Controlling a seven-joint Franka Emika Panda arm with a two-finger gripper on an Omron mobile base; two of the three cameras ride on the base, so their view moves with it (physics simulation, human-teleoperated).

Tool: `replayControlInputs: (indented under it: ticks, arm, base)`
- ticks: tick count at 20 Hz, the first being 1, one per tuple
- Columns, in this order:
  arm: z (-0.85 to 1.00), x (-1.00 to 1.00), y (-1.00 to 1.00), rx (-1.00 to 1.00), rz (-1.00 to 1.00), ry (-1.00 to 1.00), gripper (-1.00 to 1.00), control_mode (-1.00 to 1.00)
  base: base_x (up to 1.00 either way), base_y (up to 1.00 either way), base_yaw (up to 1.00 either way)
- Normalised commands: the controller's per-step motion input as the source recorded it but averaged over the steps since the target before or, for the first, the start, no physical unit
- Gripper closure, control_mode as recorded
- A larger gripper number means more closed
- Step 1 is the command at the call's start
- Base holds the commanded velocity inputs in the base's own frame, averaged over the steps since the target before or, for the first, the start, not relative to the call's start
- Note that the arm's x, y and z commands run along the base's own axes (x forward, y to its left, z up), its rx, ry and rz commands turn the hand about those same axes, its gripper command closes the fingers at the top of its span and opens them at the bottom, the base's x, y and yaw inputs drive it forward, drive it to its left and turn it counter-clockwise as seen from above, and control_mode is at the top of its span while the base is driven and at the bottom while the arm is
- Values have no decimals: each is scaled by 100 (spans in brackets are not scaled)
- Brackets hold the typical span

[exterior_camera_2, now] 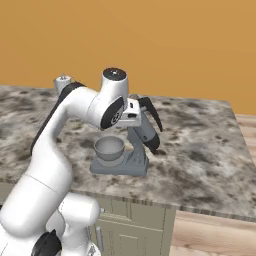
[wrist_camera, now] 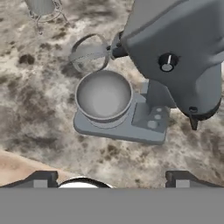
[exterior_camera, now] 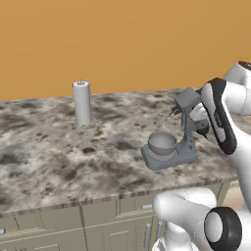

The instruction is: Close the stand mixer head.

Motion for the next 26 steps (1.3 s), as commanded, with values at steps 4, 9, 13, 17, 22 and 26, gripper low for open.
replayControlInputs:
  ticks: [4, 9, 13, 17, 22, 26]
  arm:
    - [28, 47, -100, 7, 36, -15, -100, -100]
    - [41, 42, -98, 0, 45, -15, -100, -100]
    - [11, 70, -77, 3, 49, -7, -100, -100]
    - [-28, 100, 1, 2, 46, 0, -100, -100]
    - [-43, 97, 47, 3, 47, 0, -100, -100]
    - [-74, 55, 100, -3, 45, 0, -100, -100]
  base:
    - [0, 0, 0]
    - [0, 0, 0]
    - [0, 0, 0]
    - [0, 0, 0]
    - [0, 0, 0]
    - [0, 0, 0]
